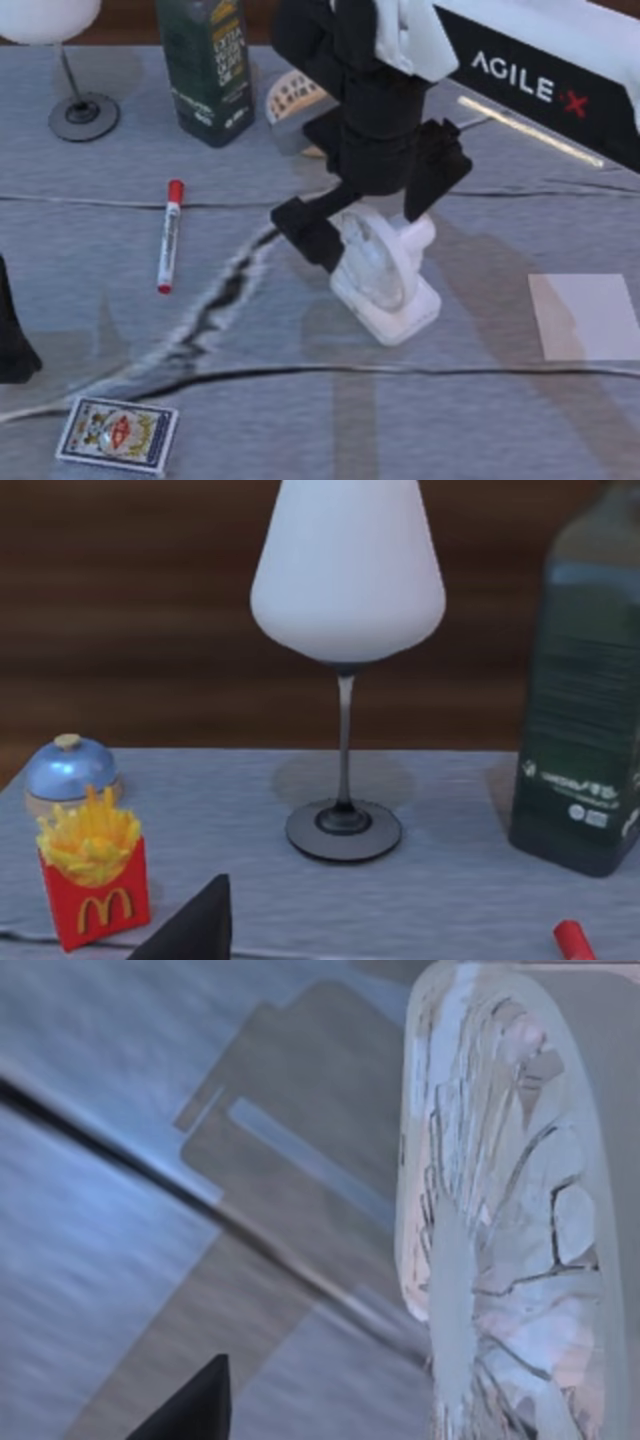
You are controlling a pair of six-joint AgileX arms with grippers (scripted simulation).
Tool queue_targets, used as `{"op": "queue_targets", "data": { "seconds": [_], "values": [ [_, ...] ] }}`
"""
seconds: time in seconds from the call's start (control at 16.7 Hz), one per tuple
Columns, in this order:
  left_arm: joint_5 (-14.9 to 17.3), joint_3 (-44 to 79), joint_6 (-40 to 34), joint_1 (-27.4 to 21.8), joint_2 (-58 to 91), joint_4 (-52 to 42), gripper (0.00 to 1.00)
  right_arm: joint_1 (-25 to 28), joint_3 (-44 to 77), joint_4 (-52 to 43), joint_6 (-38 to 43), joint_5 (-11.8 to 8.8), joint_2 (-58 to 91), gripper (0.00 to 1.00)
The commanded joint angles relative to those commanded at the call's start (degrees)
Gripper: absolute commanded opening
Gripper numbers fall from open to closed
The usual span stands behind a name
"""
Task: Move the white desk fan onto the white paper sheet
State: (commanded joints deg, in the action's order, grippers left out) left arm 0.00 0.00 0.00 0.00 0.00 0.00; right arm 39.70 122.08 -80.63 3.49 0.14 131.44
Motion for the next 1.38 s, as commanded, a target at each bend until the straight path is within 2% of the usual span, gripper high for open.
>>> {"op": "queue_targets", "data": {
  "seconds": [0.06,0.84,1.38],
  "values": [
    [0.0,0.0,0.0,0.0,0.0,0.0,1.0,0.0,0.0,0.0,0.0,0.0,0.0,1.0],
    [0.0,0.0,0.0,0.0,0.0,0.0,1.0,0.0,0.0,0.0,0.0,0.0,0.0,0.02],
    [0.0,0.0,0.0,0.0,0.0,0.0,1.0,-0.22,-0.02,-0.02,0.0,0.08,-0.39,0.0]
  ]
}}
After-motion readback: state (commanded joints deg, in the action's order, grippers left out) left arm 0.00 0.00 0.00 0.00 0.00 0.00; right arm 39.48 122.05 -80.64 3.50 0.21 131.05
